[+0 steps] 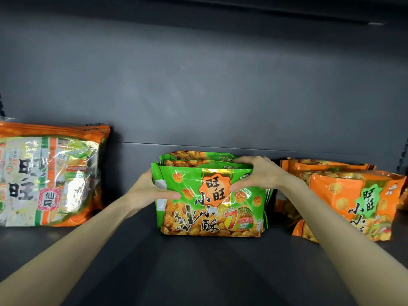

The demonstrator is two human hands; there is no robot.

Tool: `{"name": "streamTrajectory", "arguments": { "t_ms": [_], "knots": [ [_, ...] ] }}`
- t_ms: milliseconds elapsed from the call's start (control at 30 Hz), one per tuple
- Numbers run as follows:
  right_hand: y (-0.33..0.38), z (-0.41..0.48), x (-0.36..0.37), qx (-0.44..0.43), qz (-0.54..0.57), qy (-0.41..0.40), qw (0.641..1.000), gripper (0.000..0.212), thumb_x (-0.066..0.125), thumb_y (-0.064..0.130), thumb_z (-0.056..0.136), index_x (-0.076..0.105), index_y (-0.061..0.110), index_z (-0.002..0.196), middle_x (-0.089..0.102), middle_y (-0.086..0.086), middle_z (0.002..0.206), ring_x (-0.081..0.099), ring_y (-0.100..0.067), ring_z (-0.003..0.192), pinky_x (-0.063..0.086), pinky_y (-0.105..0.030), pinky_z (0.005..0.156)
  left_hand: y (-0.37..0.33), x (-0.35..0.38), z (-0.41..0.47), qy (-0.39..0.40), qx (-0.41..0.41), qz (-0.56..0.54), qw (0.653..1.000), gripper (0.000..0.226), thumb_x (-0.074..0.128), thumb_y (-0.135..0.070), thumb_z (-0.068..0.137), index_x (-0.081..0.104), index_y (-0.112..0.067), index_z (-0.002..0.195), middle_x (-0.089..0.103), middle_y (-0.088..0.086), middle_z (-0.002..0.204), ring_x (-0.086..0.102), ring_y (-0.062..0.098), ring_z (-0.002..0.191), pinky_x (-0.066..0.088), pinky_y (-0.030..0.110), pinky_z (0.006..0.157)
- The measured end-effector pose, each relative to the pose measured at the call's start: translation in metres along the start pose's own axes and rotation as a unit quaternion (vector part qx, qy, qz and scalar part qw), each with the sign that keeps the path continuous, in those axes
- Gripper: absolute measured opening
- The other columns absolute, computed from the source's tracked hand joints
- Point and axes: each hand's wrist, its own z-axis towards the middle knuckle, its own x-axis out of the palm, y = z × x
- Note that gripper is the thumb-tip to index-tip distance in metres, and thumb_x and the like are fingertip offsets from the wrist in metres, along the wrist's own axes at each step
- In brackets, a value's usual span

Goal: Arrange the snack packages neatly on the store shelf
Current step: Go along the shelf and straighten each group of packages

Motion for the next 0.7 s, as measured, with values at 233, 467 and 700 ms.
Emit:
{"name": "streamTrajectory", "arguments": {
  "t_ms": [233,467,700],
  "knots": [
    [0.040,0.013,0.024,-0.010,0.005,-0.002,1.000,0.109,0.071,0.076,0.040,0.044,0.033,0.136,0.056,0.005,0.132,0.045,-0.023,0.128,0.040,-0.048,0.105,0.007,-0.047,-0.014,-0.017,-0.015,0.015,1.000,0.099,0.094,-0.045,0.018,0.060,-0.021,0.108,0.073,-0.002,0.102,0.071,0.017,0.094,0.056,0.034,0.082],
    [0.072,0.023,0.043,-0.013,-0.007,-0.009,1.000,0.107,0.071,0.077,0.043,0.044,0.032,0.136,0.057,0.004,0.131,0.047,-0.025,0.127,0.039,-0.050,0.105,0.015,-0.079,-0.032,-0.039,-0.006,-0.024,0.999,0.106,0.095,-0.043,0.020,0.049,-0.032,0.115,0.071,-0.005,0.107,0.068,0.012,0.099,0.057,0.021,0.071],
    [0.079,0.004,0.049,0.009,-0.053,-0.140,0.989,0.124,0.080,0.063,0.047,0.015,0.034,0.149,0.002,-0.002,0.159,-0.002,-0.031,0.145,0.001,-0.057,0.113,0.030,-0.063,-0.051,-0.053,-0.022,-0.015,0.998,0.146,0.096,-0.031,0.038,-0.002,-0.043,0.147,0.037,-0.009,0.148,0.039,0.012,0.134,0.031,0.041,0.113]
  ]
}}
